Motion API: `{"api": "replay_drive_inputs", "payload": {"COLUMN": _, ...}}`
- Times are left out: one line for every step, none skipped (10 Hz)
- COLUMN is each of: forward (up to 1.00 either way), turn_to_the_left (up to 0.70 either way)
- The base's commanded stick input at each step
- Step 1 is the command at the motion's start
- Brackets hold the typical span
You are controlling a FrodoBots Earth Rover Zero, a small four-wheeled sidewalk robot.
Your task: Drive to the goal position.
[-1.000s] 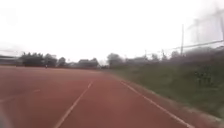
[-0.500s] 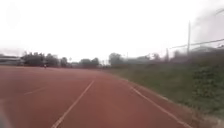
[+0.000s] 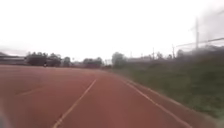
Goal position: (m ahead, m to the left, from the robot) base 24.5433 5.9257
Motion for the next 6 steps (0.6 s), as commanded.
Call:
{"api": "replay_drive_inputs", "payload": {"forward": 0.70, "turn_to_the_left": 0.11}}
{"api": "replay_drive_inputs", "payload": {"forward": 0.70, "turn_to_the_left": 0.05}}
{"api": "replay_drive_inputs", "payload": {"forward": 0.70, "turn_to_the_left": 0.00}}
{"api": "replay_drive_inputs", "payload": {"forward": 0.70, "turn_to_the_left": 0.00}}
{"api": "replay_drive_inputs", "payload": {"forward": 0.70, "turn_to_the_left": 0.00}}
{"api": "replay_drive_inputs", "payload": {"forward": 0.70, "turn_to_the_left": 0.00}}
